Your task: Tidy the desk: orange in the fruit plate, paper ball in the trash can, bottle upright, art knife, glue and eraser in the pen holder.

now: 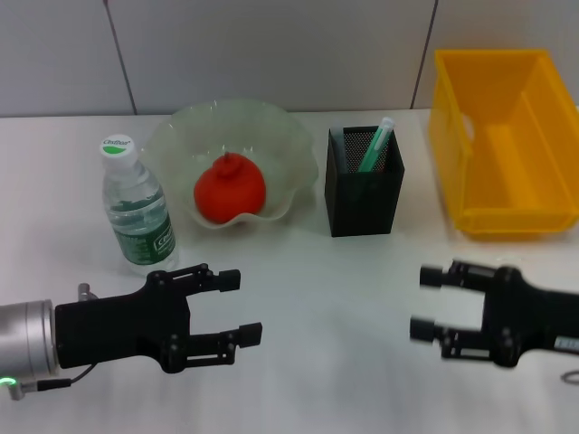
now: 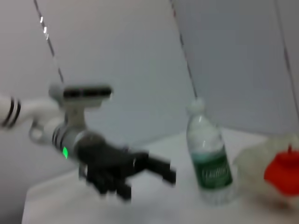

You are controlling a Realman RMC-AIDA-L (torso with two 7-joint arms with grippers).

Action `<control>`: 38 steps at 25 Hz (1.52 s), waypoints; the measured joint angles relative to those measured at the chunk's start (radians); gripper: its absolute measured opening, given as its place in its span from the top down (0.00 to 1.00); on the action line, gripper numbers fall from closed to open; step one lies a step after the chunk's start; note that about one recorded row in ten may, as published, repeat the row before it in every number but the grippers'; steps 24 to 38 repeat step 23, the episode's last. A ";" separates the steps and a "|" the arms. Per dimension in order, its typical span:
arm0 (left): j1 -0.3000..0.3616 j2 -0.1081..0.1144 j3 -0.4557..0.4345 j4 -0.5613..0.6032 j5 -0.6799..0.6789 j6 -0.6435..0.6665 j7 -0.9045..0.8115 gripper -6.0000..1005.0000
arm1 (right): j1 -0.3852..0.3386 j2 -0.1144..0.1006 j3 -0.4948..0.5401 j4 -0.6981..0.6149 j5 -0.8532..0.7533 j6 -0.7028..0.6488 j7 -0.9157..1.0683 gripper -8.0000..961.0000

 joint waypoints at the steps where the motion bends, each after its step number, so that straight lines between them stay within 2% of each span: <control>1: 0.000 0.000 0.000 0.000 0.000 0.000 0.000 0.20 | 0.004 0.001 0.000 0.020 -0.025 0.009 -0.025 0.20; 10: -0.008 0.003 0.039 0.007 0.022 0.012 0.003 0.20 | 0.055 0.052 -0.002 0.087 -0.095 0.103 -0.128 0.20; 13: -0.010 0.007 0.048 0.008 0.029 0.012 -0.002 0.20 | 0.059 0.058 -0.002 0.089 -0.095 0.114 -0.137 0.20; 23: -0.003 0.020 0.049 0.008 0.050 0.028 -0.004 0.20 | 0.072 0.060 -0.001 0.095 -0.094 0.134 -0.134 0.20; 38: -0.003 0.020 0.049 0.008 0.050 0.028 -0.004 0.20 | 0.072 0.060 -0.001 0.095 -0.094 0.134 -0.134 0.20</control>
